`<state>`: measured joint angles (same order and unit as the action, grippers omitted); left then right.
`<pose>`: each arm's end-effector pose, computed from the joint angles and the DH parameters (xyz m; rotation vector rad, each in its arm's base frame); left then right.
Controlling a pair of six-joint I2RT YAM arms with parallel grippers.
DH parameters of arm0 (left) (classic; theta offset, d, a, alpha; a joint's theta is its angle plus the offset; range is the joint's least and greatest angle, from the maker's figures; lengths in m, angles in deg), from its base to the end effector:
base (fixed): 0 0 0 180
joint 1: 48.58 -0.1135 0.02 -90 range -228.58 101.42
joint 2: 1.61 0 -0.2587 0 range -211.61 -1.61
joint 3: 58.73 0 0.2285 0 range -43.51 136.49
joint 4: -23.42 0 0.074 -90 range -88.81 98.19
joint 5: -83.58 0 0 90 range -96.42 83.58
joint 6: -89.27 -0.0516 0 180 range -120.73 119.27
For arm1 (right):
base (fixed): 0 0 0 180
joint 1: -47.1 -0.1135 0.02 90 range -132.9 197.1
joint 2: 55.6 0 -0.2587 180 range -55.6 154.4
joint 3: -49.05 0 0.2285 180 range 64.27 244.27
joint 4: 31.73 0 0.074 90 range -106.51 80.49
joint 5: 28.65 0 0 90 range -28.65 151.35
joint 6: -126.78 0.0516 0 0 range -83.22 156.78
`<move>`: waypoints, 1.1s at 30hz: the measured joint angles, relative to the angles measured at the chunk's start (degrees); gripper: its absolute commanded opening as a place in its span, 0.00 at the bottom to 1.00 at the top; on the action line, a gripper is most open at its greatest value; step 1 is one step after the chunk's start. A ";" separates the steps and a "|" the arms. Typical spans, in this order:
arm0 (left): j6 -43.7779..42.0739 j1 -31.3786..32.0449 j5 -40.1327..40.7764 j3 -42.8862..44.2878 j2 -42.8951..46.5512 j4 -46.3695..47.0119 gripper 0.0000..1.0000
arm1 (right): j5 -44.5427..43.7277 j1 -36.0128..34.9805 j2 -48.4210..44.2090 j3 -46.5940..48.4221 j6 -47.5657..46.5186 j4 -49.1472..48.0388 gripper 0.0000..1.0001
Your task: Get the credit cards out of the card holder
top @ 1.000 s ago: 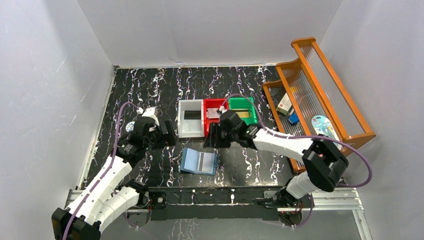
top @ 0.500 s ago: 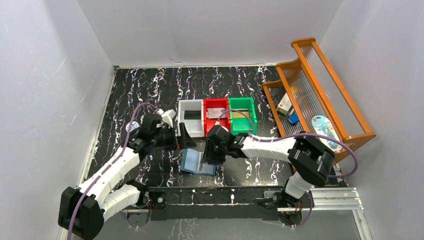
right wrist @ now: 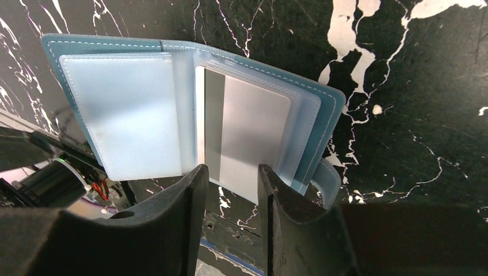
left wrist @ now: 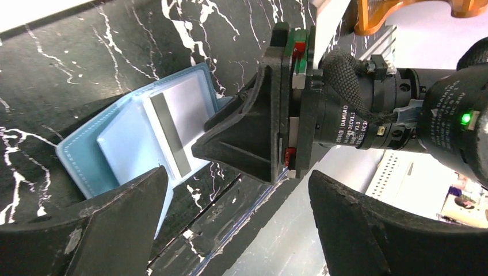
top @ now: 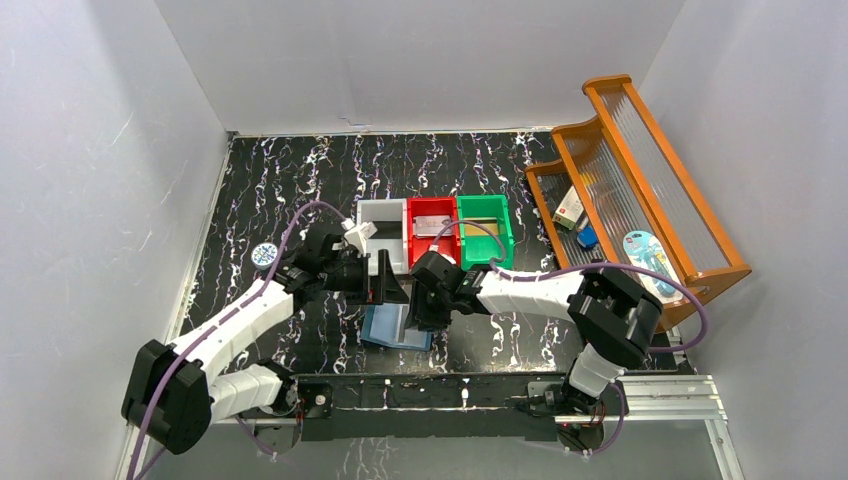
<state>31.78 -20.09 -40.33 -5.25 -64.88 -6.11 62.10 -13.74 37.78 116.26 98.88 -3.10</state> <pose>0.1789 -0.1299 0.2317 0.2613 2.4029 -1.2034 0.1518 0.2734 0.1683 0.0246 2.7554 0.7766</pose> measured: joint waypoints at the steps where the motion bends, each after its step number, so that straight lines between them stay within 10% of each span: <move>1: 0.02 0.68 0.02 0.15 -0.37 0.22 0.87 | -0.15 0.00 0.00 0.04 0.04 0.17 0.46; 33: 4.46 5.38 3.48 -4.46 -10.51 6.27 0.53 | -0.52 2.38 -0.63 -1.33 0.00 1.27 0.37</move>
<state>36.24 -14.71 -36.86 -9.71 -75.39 0.16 61.58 -11.36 37.15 114.93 98.88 -1.83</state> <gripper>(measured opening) 0.590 0.371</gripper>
